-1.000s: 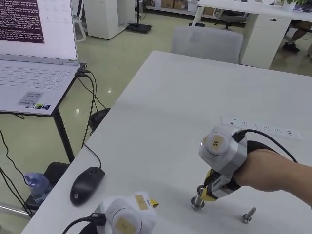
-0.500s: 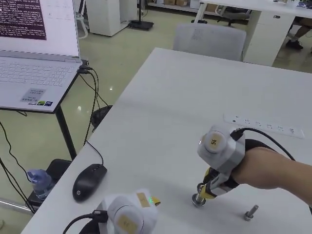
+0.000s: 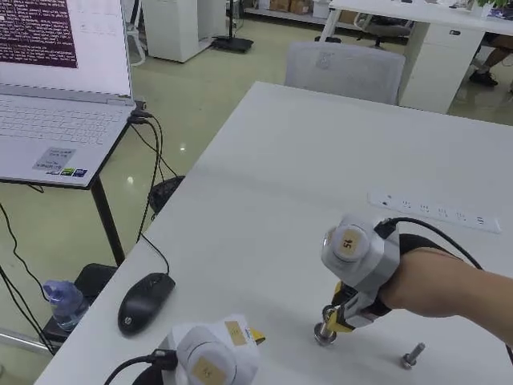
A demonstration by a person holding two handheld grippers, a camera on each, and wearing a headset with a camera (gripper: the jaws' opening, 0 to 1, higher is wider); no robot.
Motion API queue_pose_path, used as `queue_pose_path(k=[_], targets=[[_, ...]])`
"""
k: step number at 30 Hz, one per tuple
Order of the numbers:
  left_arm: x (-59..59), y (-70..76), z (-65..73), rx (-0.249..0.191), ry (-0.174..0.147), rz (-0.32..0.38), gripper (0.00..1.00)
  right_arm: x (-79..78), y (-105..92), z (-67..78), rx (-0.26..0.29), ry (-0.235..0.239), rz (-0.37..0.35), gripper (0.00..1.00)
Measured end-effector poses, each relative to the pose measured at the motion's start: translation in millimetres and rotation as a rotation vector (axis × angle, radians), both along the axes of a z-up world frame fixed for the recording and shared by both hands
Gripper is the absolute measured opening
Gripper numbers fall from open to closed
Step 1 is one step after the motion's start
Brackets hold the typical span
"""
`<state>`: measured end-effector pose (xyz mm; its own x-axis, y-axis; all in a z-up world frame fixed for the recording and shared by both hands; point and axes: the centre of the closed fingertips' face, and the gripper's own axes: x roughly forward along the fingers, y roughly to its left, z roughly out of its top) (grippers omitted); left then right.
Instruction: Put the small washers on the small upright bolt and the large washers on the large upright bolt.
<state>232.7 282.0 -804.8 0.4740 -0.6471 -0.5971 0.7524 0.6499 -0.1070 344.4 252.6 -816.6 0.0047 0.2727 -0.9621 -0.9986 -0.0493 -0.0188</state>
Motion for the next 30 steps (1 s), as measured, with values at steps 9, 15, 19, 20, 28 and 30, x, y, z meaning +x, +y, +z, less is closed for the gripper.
queue_pose_path(k=[9, 15, 19, 20, 28, 30], targets=[[-0.3, 1.5, -0.1, -0.005, 0.002, 0.005, 0.8, -1.5, 0.8, -1.6, -0.053, -0.049, 0.104, 0.22], [-0.3, 4.5, -1.6, -0.003, 0.004, 0.007, 0.79, -2.5, 1.3, -3.1, -0.079, -0.062, 0.151, 0.22], [-0.1, 3.7, -0.9, -0.008, 0.004, 0.009, 0.79, -1.0, 1.8, -4.8, -0.086, -0.049, 0.141, 0.22], [0.0, 3.5, -1.1, -0.009, 0.003, 0.009, 0.79, -1.0, 1.2, -5.6, -0.088, -0.043, 0.137, 0.22], [-1.0, 4.9, -3.1, -0.012, 0.007, 0.016, 0.79, 1.5, 0.0, -14.8, -0.097, -0.021, 0.122, 0.22], [-1.6, 5.0, -3.5, -0.012, 0.009, 0.016, 0.79, 1.5, 0.6, -17.2, -0.097, -0.017, 0.124, 0.22]])
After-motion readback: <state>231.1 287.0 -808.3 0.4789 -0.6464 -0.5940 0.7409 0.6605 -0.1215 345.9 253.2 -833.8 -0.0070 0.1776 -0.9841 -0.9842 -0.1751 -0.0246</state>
